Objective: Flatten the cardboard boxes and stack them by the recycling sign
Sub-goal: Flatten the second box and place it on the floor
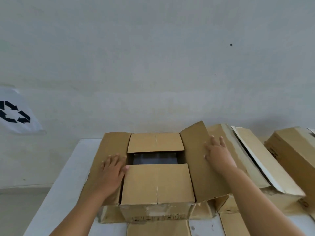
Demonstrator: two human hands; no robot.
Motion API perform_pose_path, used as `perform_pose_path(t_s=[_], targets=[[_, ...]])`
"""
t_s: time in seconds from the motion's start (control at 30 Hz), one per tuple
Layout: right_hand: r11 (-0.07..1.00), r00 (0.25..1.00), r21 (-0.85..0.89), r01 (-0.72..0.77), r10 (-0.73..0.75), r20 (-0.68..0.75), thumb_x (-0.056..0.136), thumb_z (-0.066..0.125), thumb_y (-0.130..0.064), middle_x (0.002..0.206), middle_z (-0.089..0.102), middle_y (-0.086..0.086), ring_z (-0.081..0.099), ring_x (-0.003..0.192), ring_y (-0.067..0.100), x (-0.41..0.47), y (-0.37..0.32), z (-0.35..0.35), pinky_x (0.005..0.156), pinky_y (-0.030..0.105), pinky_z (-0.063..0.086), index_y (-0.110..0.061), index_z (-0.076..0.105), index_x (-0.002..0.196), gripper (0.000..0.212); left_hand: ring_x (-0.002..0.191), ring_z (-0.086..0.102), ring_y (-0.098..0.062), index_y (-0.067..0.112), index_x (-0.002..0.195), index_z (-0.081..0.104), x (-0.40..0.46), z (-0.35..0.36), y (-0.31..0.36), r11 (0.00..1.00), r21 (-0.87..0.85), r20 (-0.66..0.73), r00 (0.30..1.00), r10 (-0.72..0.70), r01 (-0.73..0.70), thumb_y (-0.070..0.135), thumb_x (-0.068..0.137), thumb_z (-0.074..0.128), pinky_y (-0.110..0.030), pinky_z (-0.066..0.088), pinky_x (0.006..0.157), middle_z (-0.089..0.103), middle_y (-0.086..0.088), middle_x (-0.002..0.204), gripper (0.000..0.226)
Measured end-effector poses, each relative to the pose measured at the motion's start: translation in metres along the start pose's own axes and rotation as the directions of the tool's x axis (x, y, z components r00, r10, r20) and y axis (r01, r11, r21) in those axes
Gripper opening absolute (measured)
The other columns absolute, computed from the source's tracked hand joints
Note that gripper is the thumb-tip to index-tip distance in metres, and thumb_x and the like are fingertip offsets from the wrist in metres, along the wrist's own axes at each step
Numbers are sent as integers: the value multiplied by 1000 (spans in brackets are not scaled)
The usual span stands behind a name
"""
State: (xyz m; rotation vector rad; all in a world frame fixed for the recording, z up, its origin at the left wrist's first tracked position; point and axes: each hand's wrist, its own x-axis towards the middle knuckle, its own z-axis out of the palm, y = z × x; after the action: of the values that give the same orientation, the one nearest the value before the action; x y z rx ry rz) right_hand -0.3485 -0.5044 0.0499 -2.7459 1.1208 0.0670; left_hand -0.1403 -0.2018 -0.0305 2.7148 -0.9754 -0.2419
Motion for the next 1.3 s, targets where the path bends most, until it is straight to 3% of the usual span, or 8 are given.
perform_pose_path(t_s=[0.13,0.33,0.47,0.67,0.87,1.0,1.13,1.3], targets=[[987,984,-93,129,-116,136,97,42,-41,161,-3,5,-14,146,30,0,-1,33,119,43,2,-21,16,151,63,145,-10,-24,30,147,23,-3,19,13,993,-108,-48,998,-49,43,67,83,-1,-45,-3,116,1,-6,159,77],[991,991,67,114,-117,57,95,45,-40,144,42,10,32,135,33,14,-27,52,98,42,44,-23,30,143,53,146,8,-22,26,130,52,-8,25,19,975,-217,-160,983,-85,49,49,97,24,-46,10,118,18,-7,156,49],[986,987,-44,162,-162,-2,91,54,-39,130,54,7,44,121,32,35,-45,46,89,39,47,-23,27,143,60,143,21,-21,24,116,61,-11,24,19,968,-249,-207,974,-90,37,58,86,16,-45,18,116,33,-5,151,64],[965,968,-109,237,-245,-57,93,50,-28,112,61,8,57,104,30,62,-65,33,72,36,50,-20,48,126,34,129,39,-5,24,115,60,-24,9,25,927,-376,-288,951,-116,-1,44,96,39,-36,31,110,43,13,141,35],[927,983,344,152,-106,-149,93,56,-33,102,66,13,63,91,32,80,-70,2,64,31,46,-18,49,129,40,96,55,10,36,102,61,-63,-34,49,719,-695,-266,931,-249,-7,37,95,42,-6,40,75,64,23,98,20],[812,988,568,132,-64,-138,91,59,-30,115,64,11,58,95,27,88,-73,-10,74,30,40,-15,43,136,50,90,65,-9,29,95,70,-92,-41,53,485,-874,-193,914,-357,5,40,94,42,-17,50,80,70,8,93,30],[812,986,559,167,-130,-106,93,57,-26,132,55,15,55,114,33,82,-81,-16,84,36,44,-19,25,147,63,83,61,-25,18,82,72,-118,-35,52,237,-971,-86,903,-422,18,63,81,51,-41,46,91,63,-13,78,49],[910,959,306,279,-280,-40,94,55,-24,119,59,20,60,99,34,75,-84,-17,82,41,51,-21,12,152,72,94,58,-14,21,87,64,-152,-24,64,-21,-1000,24,888,-459,16,58,50,80,-33,42,91,61,4,86,54]])
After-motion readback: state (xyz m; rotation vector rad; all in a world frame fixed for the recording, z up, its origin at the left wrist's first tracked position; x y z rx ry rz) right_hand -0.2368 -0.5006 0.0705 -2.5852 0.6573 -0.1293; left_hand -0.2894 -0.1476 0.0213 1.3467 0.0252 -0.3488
